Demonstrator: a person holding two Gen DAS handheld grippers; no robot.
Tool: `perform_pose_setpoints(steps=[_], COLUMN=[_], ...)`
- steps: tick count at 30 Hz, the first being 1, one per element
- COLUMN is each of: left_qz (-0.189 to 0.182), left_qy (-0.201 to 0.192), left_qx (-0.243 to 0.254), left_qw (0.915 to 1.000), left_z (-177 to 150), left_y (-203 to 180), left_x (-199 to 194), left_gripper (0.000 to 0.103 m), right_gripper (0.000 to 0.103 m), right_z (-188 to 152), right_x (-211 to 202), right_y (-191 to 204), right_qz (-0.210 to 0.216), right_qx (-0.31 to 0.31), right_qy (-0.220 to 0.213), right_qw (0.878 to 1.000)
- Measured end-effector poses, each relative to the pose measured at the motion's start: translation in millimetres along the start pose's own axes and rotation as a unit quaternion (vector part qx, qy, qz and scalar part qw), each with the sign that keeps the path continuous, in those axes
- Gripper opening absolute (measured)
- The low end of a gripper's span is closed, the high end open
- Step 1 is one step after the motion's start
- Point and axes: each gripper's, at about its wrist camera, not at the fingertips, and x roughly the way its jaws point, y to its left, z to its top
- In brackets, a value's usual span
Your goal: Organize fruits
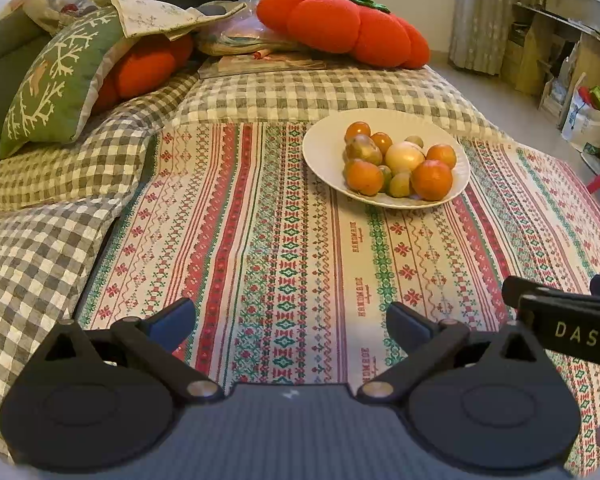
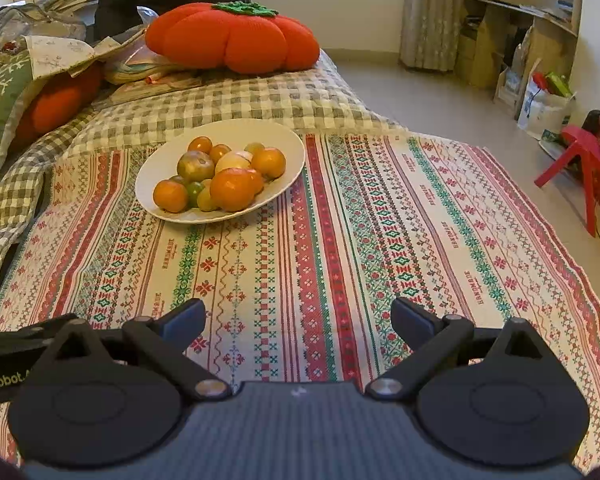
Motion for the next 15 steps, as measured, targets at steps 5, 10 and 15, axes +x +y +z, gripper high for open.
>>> perform_pose_setpoints(steps=[5, 10, 15], left_qz=[0.001, 0.001, -0.002], left_qy=[0.001, 0.001, 0.006], left_qx=[0.002, 0.002, -0.002], left_qw=[1.0, 1.0, 1.0], left_z=[-0.6, -0.5, -1.2], left_y=[-0.8, -1.1, 0.4], left_x=[1.4, 1.8, 4.0], left_gripper=[0.093, 0.093, 0.093], right_gripper=[0.1, 0.1, 0.1], right_z=[-1.1, -0.9, -1.1], right_x=[-0.6, 0.8, 1.1], right_y=[2.3, 1.6, 2.4], right_qz=[-0.002, 0.0, -0.004], right_qx=[-0.005, -0.003, -0.005], right_qy=[-0.001, 0.004, 0.006], right_qw=[1.0, 1.0, 1.0])
